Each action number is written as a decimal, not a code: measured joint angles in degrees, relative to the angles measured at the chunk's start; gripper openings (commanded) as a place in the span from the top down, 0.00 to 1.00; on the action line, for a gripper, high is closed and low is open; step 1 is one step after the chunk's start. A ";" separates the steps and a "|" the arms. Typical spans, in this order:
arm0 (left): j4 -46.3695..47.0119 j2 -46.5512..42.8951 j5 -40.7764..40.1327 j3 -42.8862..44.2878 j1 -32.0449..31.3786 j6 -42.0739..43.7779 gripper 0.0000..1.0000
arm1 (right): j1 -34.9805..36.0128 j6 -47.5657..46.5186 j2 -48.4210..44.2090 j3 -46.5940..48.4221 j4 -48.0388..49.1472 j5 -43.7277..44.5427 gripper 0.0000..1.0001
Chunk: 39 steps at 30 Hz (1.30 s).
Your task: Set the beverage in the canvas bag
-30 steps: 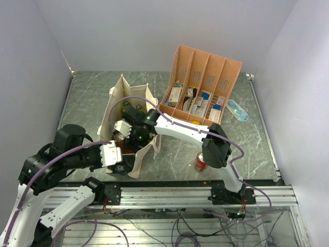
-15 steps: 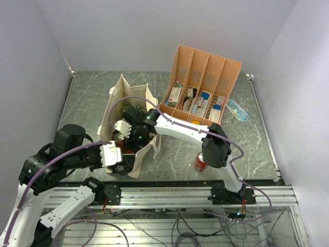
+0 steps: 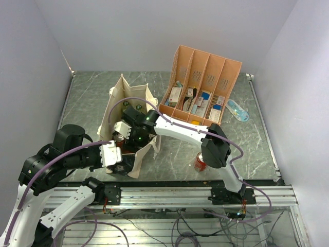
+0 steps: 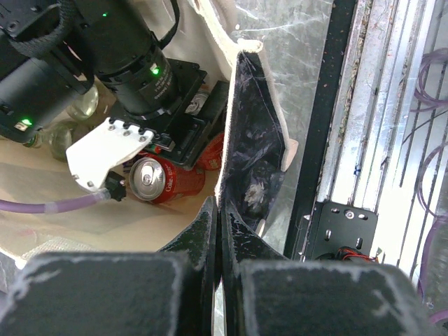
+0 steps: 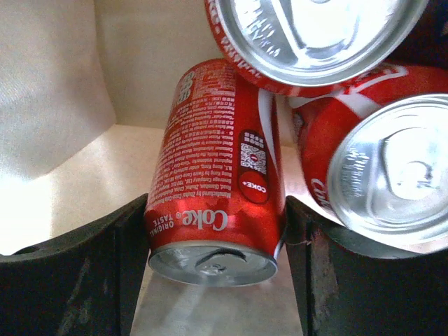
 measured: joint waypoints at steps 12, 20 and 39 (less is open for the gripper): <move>-0.07 -0.02 0.46 0.00 0.72 0.37 0.93 | 0.48 0.17 0.24 -0.81 0.28 0.07 0.09; -0.07 -0.02 0.87 0.00 1.49 0.48 0.93 | 0.35 0.15 0.20 0.37 0.07 0.31 0.01; 0.02 0.17 1.33 0.00 2.58 1.11 0.93 | -4.33 -1.09 -8.00 0.57 1.20 -6.36 0.00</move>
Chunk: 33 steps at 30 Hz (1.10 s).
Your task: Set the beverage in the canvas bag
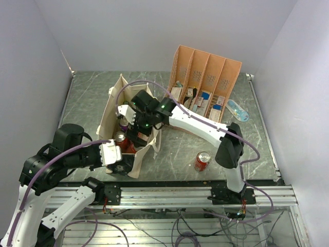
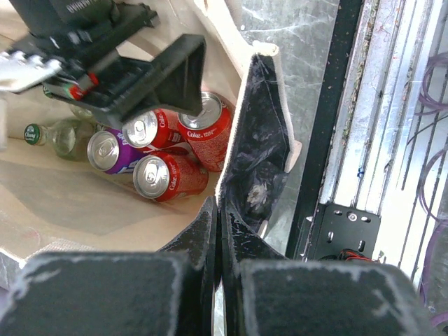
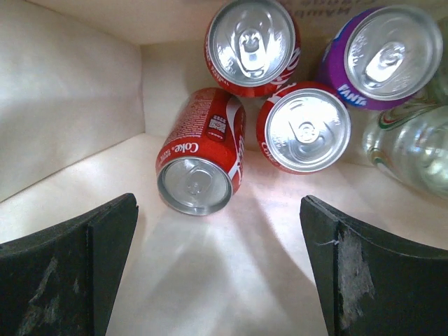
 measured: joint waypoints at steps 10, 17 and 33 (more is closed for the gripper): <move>0.17 0.33 0.24 0.00 0.35 0.39 0.93 | -5.33 2.01 -4.07 7.41 2.08 -2.71 0.01; 0.66 1.14 0.61 0.00 0.39 0.39 0.93 | -11.80 3.50 -10.21 9.49 2.67 -1.46 0.02; 1.07 3.04 1.90 0.66 1.95 0.13 0.93 | -20.09 -9.31 -42.27 -27.39 -14.10 4.59 0.00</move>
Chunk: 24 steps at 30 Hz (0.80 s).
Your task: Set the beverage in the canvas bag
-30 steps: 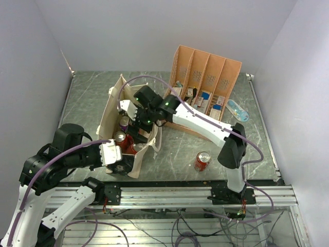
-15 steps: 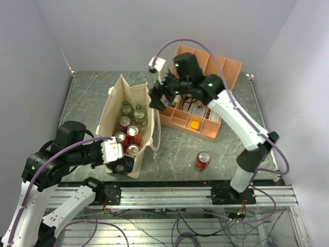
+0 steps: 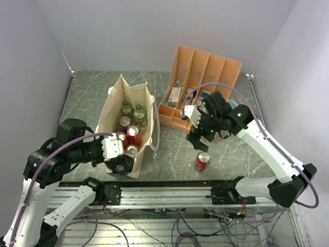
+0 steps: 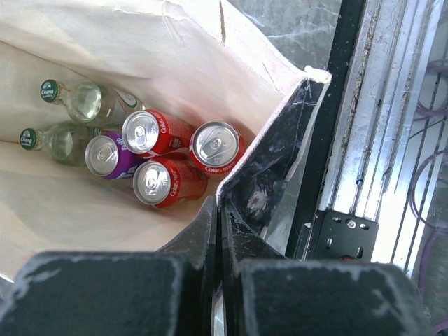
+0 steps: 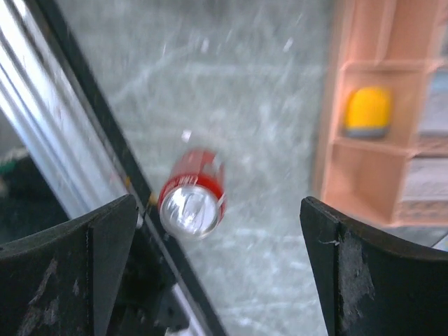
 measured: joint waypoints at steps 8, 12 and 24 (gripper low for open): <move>0.00 0.11 0.83 0.00 0.74 -0.24 0.93 | -0.13 -4.07 -6.25 -15.82 -5.75 1.99 0.00; -0.02 0.15 1.05 0.00 1.03 -0.31 0.93 | -0.15 -4.66 -7.61 -19.08 -5.16 3.26 0.00; -0.04 0.31 1.99 0.00 2.25 -0.37 0.93 | -0.22 -5.73 -5.64 -27.17 1.86 4.44 0.01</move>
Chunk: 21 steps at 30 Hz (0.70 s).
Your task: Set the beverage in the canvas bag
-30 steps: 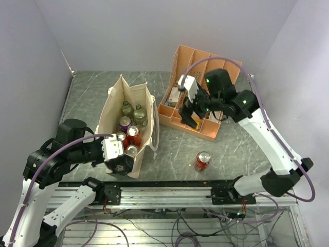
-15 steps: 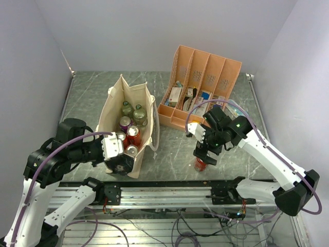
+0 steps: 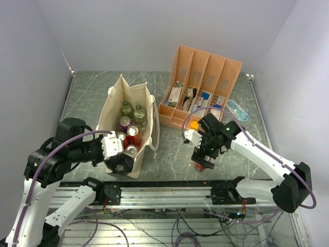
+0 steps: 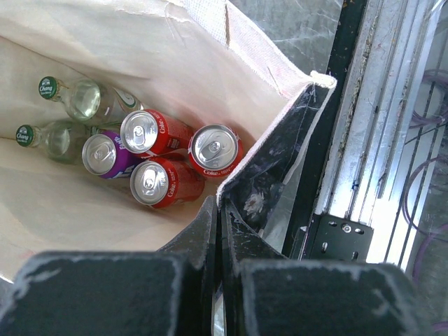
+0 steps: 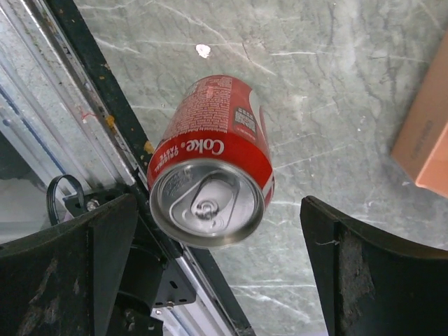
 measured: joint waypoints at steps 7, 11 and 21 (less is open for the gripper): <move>-0.02 0.11 0.35 0.00 0.33 0.00 0.93 | -0.04 -0.72 1.31 -4.68 4.57 -0.24 0.11; -0.02 0.11 0.42 0.02 0.66 0.00 0.93 | -0.04 -1.29 1.60 -4.83 6.40 -0.37 0.16; -0.02 0.11 0.79 0.02 0.96 0.00 0.93 | -0.04 -1.70 2.45 -4.70 6.99 -1.81 0.54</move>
